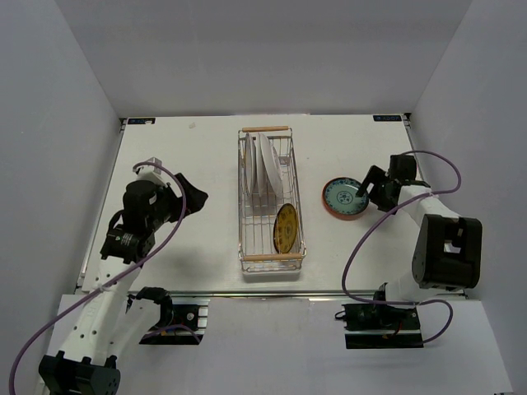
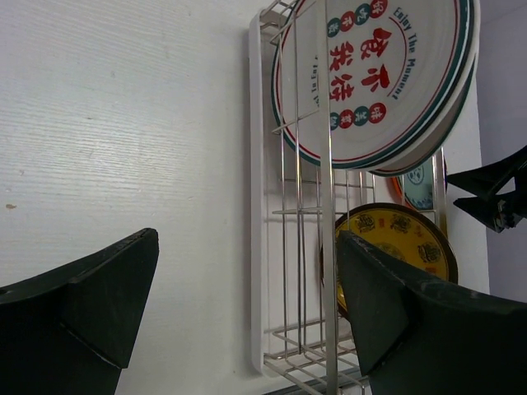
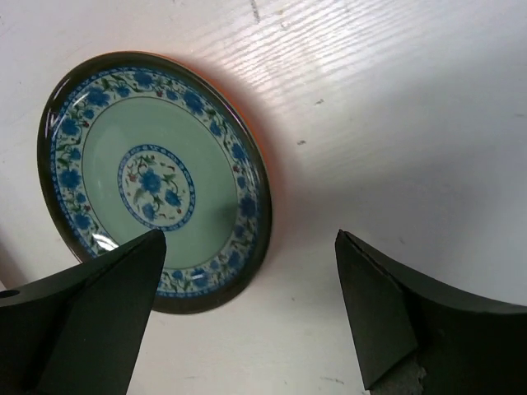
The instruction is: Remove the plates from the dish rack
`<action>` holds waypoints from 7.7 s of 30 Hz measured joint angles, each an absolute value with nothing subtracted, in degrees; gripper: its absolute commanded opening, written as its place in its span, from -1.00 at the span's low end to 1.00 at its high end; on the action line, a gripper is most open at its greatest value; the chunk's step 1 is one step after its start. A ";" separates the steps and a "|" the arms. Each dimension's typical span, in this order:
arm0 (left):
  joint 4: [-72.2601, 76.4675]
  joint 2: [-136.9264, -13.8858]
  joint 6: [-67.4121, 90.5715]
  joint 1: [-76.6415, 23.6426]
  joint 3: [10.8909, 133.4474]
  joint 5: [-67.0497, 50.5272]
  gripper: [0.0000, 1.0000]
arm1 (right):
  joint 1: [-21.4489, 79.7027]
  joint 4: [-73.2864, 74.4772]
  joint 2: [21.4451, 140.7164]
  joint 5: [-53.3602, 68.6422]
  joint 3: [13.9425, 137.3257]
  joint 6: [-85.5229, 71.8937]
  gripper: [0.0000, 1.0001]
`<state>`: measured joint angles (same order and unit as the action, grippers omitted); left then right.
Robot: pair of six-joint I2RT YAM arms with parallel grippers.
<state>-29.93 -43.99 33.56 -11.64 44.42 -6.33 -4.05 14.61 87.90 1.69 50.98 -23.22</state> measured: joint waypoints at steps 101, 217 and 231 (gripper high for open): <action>-28.23 -39.16 33.47 -11.64 41.58 -9.89 0.96 | 52.56 45.89 86.85 -11.81 74.04 -21.10 -0.38; -20.08 -76.64 26.83 -16.62 68.84 -19.66 0.96 | -1.13 18.20 58.35 3.11 46.89 -21.76 0.78; -28.34 -96.42 26.96 -23.24 90.21 -5.15 0.96 | -1.13 20.12 57.19 2.72 45.98 -21.39 0.78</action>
